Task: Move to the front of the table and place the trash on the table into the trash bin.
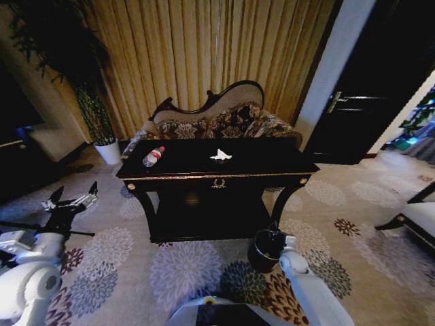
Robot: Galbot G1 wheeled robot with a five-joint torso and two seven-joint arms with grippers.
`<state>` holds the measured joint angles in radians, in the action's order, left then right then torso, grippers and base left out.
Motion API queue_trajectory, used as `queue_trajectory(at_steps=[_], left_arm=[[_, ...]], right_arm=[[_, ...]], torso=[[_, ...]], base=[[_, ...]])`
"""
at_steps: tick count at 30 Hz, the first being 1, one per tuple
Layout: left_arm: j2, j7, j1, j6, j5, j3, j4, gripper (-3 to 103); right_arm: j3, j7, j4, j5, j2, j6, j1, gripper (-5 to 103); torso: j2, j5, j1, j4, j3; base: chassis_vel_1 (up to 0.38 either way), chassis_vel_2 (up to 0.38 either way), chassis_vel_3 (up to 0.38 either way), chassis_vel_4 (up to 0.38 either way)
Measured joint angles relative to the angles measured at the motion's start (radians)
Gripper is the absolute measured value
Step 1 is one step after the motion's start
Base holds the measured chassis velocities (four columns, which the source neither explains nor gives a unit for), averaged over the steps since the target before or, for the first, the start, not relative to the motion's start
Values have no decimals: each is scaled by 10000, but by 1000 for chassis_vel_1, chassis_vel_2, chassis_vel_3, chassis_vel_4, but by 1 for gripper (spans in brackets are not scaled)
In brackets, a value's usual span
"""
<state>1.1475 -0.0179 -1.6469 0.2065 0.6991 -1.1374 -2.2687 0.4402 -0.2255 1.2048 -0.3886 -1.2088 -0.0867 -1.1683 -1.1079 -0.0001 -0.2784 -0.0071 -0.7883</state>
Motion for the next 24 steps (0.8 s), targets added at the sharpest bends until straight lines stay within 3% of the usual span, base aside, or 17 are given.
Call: queue_trajectory(at_steps=[10, 11, 13, 19, 22, 24], left_arm=[[52, 8, -61, -16, 0, -75, -90, 100], [52, 9, -60, -18, 0, -79, -90, 100], [55, 10, -61, -20, 1, -82, -90, 100], [63, 17, -81, -35, 6, -95, -98, 100], [61, 18, -81, -36, 9, -98, -102, 100], [43, 18, -88, -38, 14, -114, -107, 100]], right_arm=[[-140, -2, -660, 335, -126, 198, 271, -1], [-142, -6, -660, 355, -128, 198, 279, 4], [-142, -14, -644, 361, -130, 198, 281, 4], [-138, -36, -319, 317, -113, 198, 278, 31], [-138, -38, -297, 315, -95, 199, 262, 37], [-132, -41, -273, 314, -60, 198, 228, 48]], torso=[[0, 0, 0, -1, 0], [0, 0, 1, -1, 0], [0, 0, 1, -1, 0], [-1, 0, 1, -1, 1], [0, 0, 0, 0, 0], [0, 0, 0, -1, 0]], base=[[0, 0, 0, 0], [0, 0, 0, 0], [0, 0, 0, 0], [0, 0, 0, 0], [0, 0, 0, 0], [0, 0, 0, 0]])
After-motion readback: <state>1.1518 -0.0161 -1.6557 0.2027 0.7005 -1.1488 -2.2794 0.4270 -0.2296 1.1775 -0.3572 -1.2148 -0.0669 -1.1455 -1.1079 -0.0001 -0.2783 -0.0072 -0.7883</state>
